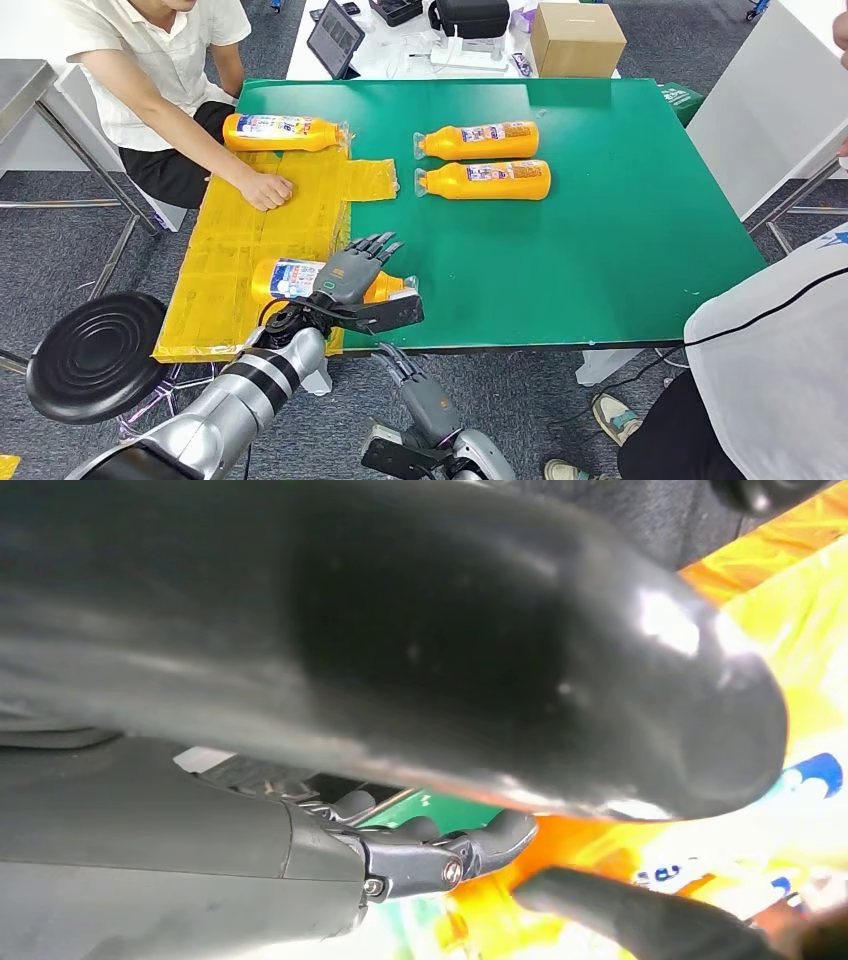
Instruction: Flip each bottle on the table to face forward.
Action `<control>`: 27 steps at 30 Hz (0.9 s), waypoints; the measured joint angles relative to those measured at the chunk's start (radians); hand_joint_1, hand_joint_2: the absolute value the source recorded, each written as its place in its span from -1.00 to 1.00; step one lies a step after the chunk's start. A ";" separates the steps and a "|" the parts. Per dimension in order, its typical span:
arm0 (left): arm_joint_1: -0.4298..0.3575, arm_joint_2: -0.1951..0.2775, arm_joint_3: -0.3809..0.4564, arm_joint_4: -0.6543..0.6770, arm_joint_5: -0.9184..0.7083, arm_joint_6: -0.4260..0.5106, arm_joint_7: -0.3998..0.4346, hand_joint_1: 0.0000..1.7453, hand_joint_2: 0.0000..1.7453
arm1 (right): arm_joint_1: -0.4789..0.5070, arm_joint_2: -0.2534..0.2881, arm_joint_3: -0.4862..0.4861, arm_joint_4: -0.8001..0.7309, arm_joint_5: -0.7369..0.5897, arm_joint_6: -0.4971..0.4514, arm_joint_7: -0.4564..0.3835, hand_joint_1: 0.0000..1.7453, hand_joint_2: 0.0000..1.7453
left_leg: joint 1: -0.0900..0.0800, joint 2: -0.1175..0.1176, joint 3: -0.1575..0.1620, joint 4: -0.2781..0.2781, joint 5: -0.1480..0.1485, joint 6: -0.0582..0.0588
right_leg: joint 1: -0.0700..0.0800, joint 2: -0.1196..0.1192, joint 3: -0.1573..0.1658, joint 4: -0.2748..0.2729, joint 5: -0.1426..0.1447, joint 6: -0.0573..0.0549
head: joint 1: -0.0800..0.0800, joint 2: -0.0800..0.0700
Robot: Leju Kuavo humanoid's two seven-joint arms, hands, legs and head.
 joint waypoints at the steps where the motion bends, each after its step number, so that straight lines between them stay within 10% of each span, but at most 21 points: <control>1: 0.012 0.007 -0.002 -0.032 0.026 -0.006 -0.011 -1.00 1.00 | 0.003 -0.002 0.000 0.000 0.000 -0.007 0.001 -1.00 -1.00 | 0.000 0.000 0.000 0.000 0.000 0.000 | 0.000 0.000 0.000 0.000 0.000 0.000 | 0.000 0.000; 11: 0.118 0.073 -0.042 -0.283 -0.060 0.102 0.056 -1.00 1.00 | 0.023 -0.008 -0.007 -0.004 0.018 -0.035 0.025 -1.00 -1.00 | 0.000 0.000 0.000 0.000 0.000 0.000 | 0.000 0.000 0.000 0.000 0.000 0.000 | 0.000 0.000; 15: 0.177 0.080 -0.054 -0.355 -0.011 0.094 0.023 -1.00 1.00 | 0.035 -0.015 -0.008 -0.018 0.005 -0.035 0.023 -1.00 1.00 | 0.000 0.000 -0.001 0.000 0.000 0.000 | 0.000 0.000 -0.001 0.000 0.000 0.000 | 0.000 0.000; 19: 0.263 0.085 -0.038 -0.449 0.201 0.073 -0.075 -1.00 1.00 | 0.063 -0.035 -0.031 -0.082 -0.092 -0.023 -0.030 -1.00 1.00 | 0.000 0.000 -0.001 0.000 -0.001 0.000 | 0.000 0.000 -0.001 0.000 0.000 0.000 | 0.000 0.000; 23: 0.384 0.086 0.025 -0.559 0.483 0.058 -0.184 -1.00 1.00 | 0.125 -0.074 -0.087 -0.237 -0.245 0.014 -0.097 -1.00 -1.00 | 0.000 0.000 -0.001 0.000 -0.001 0.000 | 0.000 0.000 -0.002 -0.001 -0.001 0.000 | 0.000 0.000; 27: 0.512 0.087 0.116 -0.654 0.696 0.061 -0.244 -1.00 1.00 | 0.207 -0.099 -0.195 -0.451 -0.458 0.117 -0.130 -1.00 -1.00 | 0.000 0.000 -0.002 0.000 -0.002 0.000 | 0.000 0.000 -0.003 -0.001 -0.001 0.000 | 0.000 0.000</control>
